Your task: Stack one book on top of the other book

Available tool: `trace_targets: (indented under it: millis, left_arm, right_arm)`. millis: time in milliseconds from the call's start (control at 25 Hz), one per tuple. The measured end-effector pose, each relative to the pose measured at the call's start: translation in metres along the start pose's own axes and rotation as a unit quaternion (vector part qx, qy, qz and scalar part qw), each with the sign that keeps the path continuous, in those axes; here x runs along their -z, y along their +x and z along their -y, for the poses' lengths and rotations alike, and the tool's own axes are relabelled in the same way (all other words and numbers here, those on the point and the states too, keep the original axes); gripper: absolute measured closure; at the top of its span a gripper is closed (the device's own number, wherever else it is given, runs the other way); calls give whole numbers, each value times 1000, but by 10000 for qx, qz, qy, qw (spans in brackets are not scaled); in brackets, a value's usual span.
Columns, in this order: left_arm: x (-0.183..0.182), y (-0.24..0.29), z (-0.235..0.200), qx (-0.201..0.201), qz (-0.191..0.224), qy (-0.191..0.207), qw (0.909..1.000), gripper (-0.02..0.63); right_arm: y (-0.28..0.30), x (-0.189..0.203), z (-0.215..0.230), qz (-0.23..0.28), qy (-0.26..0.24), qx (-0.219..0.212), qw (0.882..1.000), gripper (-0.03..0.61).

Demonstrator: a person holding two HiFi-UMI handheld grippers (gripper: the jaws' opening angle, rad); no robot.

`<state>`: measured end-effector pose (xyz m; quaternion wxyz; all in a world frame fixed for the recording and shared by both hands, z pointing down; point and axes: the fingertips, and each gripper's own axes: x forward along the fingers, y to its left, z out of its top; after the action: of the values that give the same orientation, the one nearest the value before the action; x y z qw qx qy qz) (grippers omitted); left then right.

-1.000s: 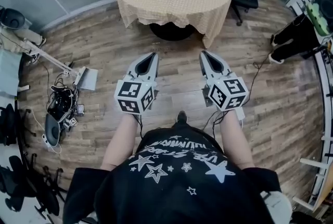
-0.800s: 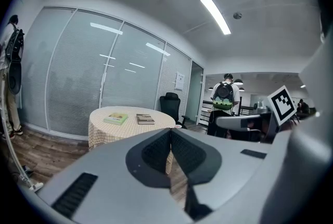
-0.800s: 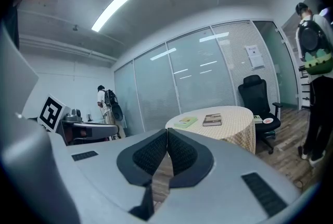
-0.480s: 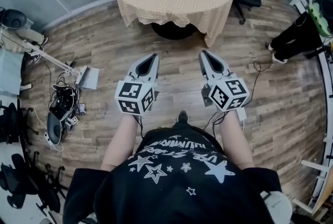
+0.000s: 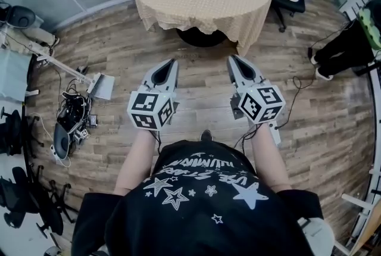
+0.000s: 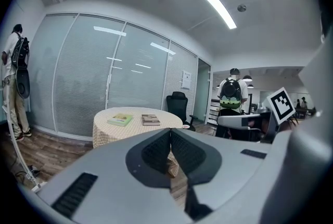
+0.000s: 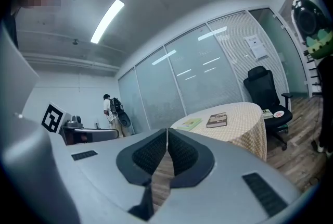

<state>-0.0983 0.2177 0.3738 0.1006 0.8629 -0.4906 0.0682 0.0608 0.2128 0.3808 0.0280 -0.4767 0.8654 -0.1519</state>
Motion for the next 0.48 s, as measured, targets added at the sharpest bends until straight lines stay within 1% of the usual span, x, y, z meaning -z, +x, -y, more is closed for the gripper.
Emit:
trace_targets:
  millis: [200,320,480]
  left_arm:
    - [-1,10,6,-197,30,37,9998,604]
    - [-2,11,3,-328,-1,-31,9995,604]
    - [-5,10,9,-339,-39,18,9994,604]
  right_arm:
    - [-8,-7,28,26,37,-23,10000,549]
    - [-13,-13,44,83,132,45,9999,549]
    - [-16,-12,55,140,363,94,9992,549]
